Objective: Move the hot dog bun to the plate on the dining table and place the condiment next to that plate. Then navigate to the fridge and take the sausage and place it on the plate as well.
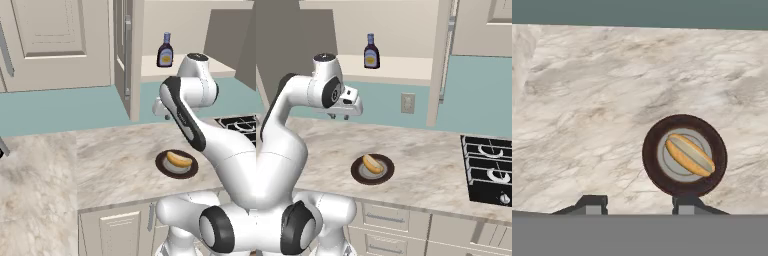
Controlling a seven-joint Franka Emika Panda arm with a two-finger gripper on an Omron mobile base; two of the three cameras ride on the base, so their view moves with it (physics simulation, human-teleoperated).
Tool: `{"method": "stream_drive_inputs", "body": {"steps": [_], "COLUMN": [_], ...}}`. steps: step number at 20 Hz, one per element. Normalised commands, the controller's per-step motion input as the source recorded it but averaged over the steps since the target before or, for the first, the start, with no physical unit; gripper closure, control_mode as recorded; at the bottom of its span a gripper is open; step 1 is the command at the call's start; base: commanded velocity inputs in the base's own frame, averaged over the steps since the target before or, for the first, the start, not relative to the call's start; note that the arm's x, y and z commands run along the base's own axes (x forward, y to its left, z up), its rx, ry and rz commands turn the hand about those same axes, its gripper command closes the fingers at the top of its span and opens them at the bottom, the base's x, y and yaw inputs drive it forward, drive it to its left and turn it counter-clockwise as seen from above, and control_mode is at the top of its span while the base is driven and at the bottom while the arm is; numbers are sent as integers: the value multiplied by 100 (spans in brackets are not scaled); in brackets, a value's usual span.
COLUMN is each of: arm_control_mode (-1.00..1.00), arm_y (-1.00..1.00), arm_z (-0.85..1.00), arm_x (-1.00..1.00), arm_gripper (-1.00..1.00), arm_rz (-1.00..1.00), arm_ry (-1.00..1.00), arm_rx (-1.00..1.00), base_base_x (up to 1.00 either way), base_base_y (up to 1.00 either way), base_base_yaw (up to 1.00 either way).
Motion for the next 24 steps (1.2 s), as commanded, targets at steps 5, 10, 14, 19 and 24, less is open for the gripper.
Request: {"method": "stream_drive_inputs", "body": {"steps": [5, 10, 14, 19, 24], "arm_control_mode": [-100, -100, -100, -100, -100], "arm_y": [-21, -94, -93, -19, 10], "arm_z": [-37, -100, -98, -79, -44], "arm_x": [0, 0, 0, 7, 11], "arm_gripper": [-100, -100, -100, -100, -100], "arm_rz": [0, -1, 0, 1, 20], "arm_ry": [12, 28, 24, 14, 2], "arm_rx": [-6, -6, -2, -2, -1], "base_base_x": [0, 0, 0, 0, 0], "base_base_y": [0, 0, 0, 0, 0], "base_base_yaw": [0, 0, 0, 0, 0]}}
